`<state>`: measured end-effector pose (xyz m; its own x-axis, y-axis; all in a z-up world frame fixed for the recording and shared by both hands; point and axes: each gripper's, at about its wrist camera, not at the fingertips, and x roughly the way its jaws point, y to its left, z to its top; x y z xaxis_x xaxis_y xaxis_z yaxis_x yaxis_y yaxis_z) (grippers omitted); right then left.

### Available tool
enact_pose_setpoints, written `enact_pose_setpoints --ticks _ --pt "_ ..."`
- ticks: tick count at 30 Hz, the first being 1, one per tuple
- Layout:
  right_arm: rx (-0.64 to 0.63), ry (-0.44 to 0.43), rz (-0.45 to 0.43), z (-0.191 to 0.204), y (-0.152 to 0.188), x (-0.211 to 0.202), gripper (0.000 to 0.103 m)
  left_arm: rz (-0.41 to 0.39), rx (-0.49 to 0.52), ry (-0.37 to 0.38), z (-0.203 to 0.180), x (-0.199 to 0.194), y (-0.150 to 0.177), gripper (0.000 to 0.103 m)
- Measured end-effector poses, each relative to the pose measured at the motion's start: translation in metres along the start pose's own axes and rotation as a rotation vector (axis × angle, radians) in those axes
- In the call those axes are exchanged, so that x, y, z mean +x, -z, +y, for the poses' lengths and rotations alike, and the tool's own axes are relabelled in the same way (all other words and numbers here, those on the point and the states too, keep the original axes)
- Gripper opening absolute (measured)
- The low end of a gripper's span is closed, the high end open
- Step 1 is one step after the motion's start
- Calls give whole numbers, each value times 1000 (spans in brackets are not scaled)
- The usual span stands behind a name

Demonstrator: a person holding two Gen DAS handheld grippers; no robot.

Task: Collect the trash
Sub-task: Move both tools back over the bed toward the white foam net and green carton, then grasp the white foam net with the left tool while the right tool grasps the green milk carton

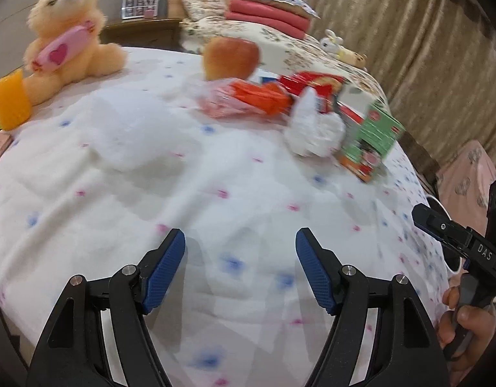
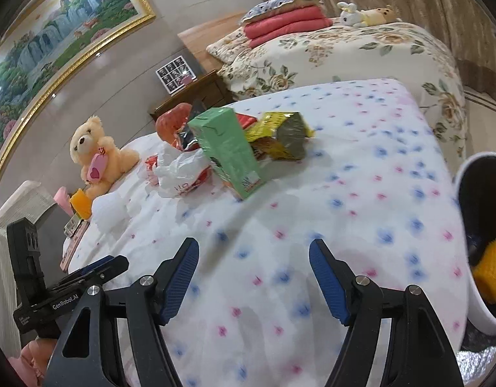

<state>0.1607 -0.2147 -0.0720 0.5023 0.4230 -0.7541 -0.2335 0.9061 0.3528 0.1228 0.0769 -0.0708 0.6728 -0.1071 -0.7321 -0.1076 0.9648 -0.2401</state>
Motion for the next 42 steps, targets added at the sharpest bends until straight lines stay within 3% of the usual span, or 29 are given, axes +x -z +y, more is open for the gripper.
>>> enact_pose_setpoints --ticks 14,22,23,26,27,29,31,42 --pt "-58 5 25 19 -35 49 73 -33 -93 -120 58 15 -53 87" --pt "-62 2 44 18 -51 73 73 -35 -129 -117 70 33 -68 87" --pt "-63 4 44 19 -53 74 73 -34 -125 -113 68 34 -68 85" --pt "-71 -1 39 22 -56 78 68 -22 -84 -87 61 39 -68 52" --pt "-77 2 36 23 -56 79 54 -16 -71 -78 58 40 -67 47" --pt "-84 17 46 24 -56 82 38 -24 -54 -66 53 37 -66 38" --pt "-80 13 50 24 -54 81 37 -21 -37 -32 44 34 -62 33" --pt "-53 6 5 12 -23 30 36 24 85 127 -26 20 -26 30"
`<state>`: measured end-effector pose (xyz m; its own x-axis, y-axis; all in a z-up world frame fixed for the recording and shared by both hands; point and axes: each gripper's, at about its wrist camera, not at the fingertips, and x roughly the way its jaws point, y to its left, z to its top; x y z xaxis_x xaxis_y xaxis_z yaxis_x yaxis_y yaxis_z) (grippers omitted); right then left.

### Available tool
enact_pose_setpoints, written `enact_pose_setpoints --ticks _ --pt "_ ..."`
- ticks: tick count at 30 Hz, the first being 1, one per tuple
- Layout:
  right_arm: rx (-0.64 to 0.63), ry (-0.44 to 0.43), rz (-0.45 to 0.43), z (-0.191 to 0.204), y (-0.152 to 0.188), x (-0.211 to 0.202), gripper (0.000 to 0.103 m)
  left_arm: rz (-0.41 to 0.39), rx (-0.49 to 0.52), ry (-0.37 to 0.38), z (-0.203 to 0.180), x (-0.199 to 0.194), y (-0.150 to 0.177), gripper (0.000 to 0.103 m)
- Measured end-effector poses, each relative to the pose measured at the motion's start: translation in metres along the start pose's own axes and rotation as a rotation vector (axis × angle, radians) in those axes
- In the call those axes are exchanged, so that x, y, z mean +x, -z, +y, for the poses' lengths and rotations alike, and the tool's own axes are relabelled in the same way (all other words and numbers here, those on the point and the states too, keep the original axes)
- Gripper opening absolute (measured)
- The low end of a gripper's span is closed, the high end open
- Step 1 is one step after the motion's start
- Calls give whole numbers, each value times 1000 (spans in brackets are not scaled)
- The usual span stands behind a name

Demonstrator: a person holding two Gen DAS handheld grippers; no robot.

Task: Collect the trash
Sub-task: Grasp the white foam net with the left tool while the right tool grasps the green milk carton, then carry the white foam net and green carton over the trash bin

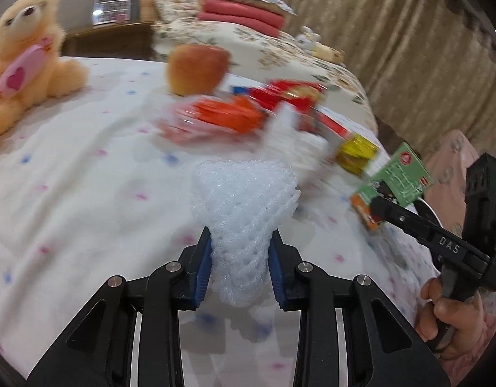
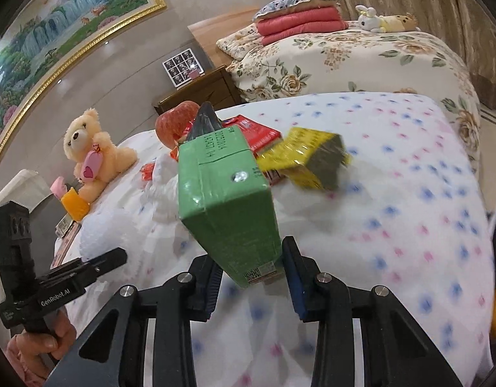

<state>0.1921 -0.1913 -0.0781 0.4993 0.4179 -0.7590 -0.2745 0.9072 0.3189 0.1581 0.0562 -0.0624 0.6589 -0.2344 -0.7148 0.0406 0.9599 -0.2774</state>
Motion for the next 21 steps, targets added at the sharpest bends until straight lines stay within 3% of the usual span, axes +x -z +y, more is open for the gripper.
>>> enact_pose_setpoints --ticks 6,21 --pt "35 35 -19 -17 21 -31 36 30 60 78 -43 0 15 29" --pt "161 113 -81 -71 50 -94 36 63 180 181 -117 8 25 29"
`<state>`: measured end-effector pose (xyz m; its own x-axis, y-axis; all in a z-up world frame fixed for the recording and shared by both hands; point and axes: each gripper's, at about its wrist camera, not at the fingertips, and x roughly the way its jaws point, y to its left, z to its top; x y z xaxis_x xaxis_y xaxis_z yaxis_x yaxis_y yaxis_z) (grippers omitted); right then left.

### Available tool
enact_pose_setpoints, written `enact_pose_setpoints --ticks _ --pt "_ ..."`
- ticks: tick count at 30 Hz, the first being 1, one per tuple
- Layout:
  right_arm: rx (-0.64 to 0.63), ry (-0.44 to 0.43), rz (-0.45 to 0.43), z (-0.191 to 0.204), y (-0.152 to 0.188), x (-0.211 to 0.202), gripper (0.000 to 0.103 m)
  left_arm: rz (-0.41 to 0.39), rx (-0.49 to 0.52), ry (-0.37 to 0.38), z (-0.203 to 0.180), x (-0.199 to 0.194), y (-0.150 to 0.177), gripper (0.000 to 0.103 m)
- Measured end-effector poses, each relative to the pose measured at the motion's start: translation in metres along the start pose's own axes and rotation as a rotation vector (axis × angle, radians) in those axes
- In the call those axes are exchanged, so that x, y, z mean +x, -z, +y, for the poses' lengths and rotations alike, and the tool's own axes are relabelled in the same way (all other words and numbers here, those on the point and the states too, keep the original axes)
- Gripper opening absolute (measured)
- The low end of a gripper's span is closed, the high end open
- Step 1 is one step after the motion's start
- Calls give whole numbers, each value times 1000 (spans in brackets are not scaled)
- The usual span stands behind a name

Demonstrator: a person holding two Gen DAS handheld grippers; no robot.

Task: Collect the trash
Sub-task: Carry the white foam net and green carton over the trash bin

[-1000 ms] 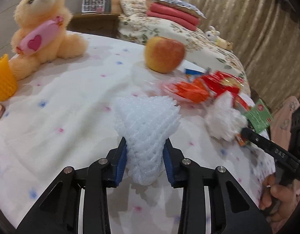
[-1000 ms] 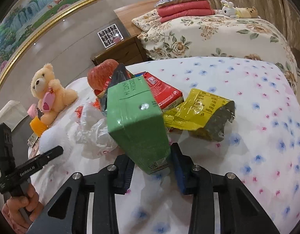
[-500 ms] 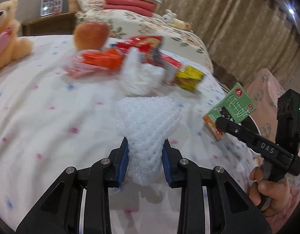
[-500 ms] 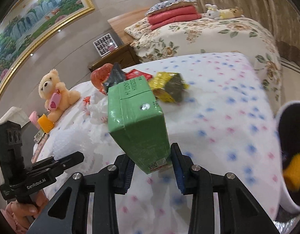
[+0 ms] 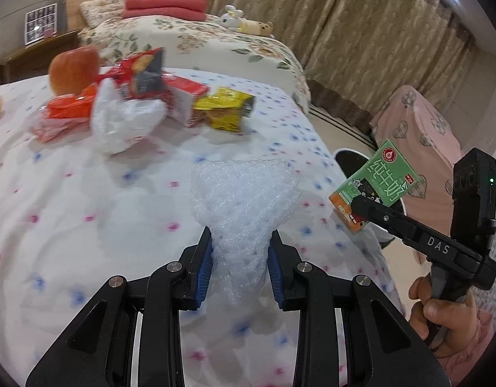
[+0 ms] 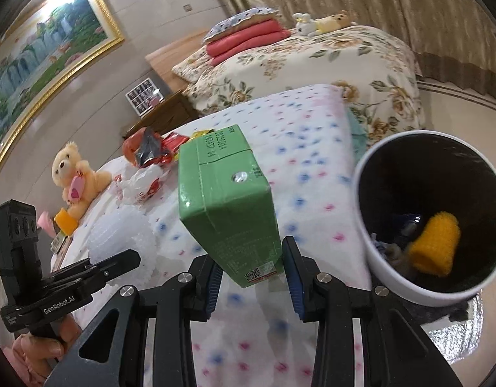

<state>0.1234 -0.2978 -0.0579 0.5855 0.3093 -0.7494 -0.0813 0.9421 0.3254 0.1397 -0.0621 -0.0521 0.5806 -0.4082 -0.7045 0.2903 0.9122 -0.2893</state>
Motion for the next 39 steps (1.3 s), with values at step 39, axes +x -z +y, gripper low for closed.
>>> enact_pose_setpoints --ticks 39 --pt "182 152 -83 -112 9 -63 36 77 208 102 -124 57 -21 29"
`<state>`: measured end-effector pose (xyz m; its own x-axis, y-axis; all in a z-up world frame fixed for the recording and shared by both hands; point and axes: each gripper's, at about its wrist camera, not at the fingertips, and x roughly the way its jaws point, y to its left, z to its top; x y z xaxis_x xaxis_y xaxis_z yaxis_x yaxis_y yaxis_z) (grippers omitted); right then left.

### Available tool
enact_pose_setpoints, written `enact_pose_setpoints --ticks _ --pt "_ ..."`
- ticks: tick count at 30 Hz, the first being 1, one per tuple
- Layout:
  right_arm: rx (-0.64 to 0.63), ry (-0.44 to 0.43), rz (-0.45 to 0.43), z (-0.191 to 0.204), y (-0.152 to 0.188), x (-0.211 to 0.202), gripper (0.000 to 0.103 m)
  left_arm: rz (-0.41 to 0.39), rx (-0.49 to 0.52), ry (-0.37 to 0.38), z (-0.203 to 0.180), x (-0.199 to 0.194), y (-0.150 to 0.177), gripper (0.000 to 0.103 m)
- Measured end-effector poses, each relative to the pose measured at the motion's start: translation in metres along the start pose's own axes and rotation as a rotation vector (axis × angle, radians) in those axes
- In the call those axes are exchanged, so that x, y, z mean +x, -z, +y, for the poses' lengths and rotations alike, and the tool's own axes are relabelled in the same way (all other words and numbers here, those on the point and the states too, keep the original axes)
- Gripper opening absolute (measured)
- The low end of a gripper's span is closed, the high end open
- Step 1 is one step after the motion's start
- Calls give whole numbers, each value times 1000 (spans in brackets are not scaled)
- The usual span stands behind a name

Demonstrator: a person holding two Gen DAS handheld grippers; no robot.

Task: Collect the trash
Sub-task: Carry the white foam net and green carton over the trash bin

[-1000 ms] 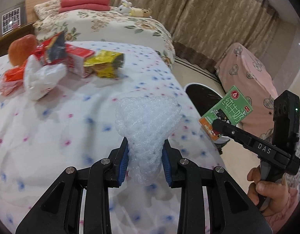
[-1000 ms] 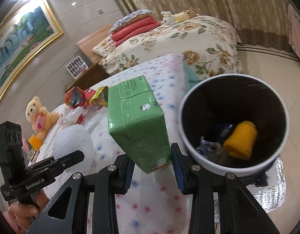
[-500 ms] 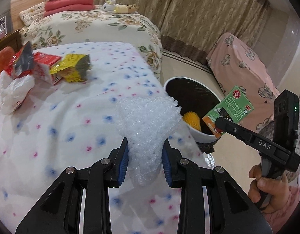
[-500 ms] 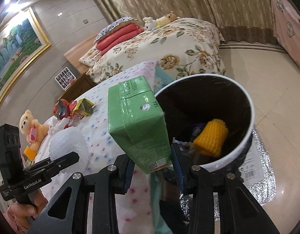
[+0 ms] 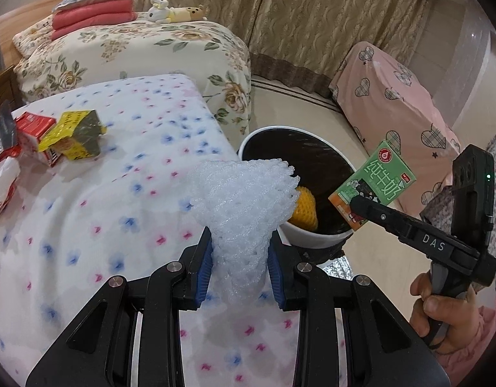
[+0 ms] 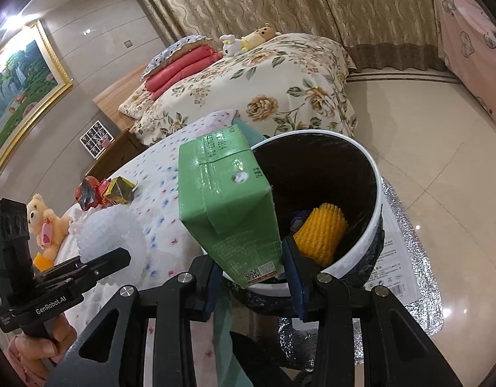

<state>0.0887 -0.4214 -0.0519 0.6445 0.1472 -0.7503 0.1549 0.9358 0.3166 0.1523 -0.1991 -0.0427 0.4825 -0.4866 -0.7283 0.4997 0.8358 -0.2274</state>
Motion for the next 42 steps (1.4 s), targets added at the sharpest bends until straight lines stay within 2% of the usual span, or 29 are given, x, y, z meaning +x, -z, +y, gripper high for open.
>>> enact_pose_setpoints --ticks 28,42 --pt "13 47 14 -24 -23 11 36 26 74 14 -33 41 -39 30" --pt "9 58 38 -31 -33 20 37 53 74 11 -33 56 -45 32"
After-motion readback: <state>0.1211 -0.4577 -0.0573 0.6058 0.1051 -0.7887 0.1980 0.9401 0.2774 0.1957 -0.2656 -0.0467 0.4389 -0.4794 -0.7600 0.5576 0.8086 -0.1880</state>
